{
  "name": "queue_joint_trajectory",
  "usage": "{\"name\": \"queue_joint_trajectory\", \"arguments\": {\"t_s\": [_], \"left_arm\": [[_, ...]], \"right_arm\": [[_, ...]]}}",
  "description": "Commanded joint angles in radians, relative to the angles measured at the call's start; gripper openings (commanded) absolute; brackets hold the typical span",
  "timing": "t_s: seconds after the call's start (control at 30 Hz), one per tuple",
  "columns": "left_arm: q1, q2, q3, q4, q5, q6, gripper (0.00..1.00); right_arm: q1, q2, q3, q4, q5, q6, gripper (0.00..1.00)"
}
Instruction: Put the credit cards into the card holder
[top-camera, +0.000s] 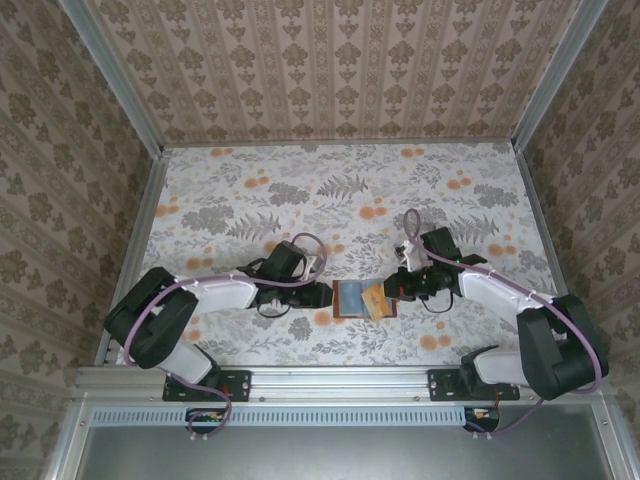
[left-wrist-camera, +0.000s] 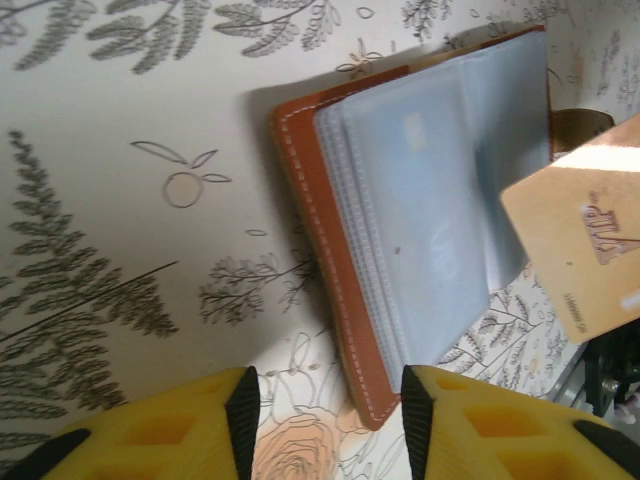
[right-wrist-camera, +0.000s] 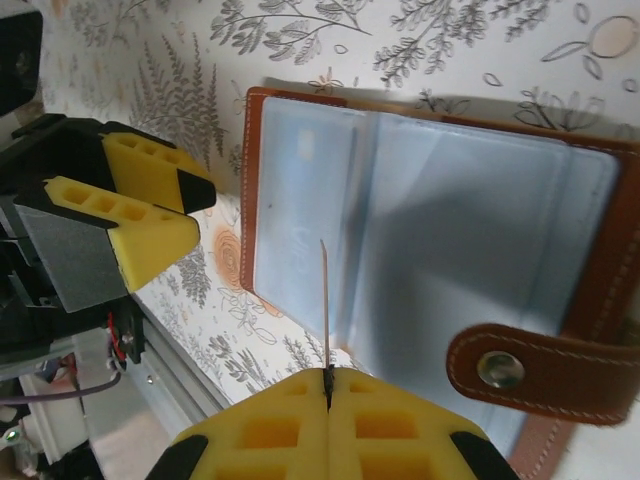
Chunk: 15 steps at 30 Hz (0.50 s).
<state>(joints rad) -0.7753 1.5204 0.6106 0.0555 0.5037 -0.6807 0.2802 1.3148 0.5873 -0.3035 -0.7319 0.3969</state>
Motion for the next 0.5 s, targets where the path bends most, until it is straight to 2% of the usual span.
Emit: {"name": "queue_joint_trajectory", "arguments": {"t_s": [0.0,0.2,0.47], "left_arm": [[-0.007,0.024,0.044,-0.017,0.037,0.015,0.40],[-0.008,0.039,0.035,-0.011,0.035,0.008,0.35],[-0.012,0.065,0.054,-0.039,0.025,0.015,0.34]], "right_arm": [[-0.002,0.026,-0.017,0.080,-0.071,-0.002,0.00],[-0.026,0.069,-0.039,0.116,-0.047,0.004,0.00],[-0.041,0.023,-0.071,0.135,-0.044,0.020,0.00]]}}
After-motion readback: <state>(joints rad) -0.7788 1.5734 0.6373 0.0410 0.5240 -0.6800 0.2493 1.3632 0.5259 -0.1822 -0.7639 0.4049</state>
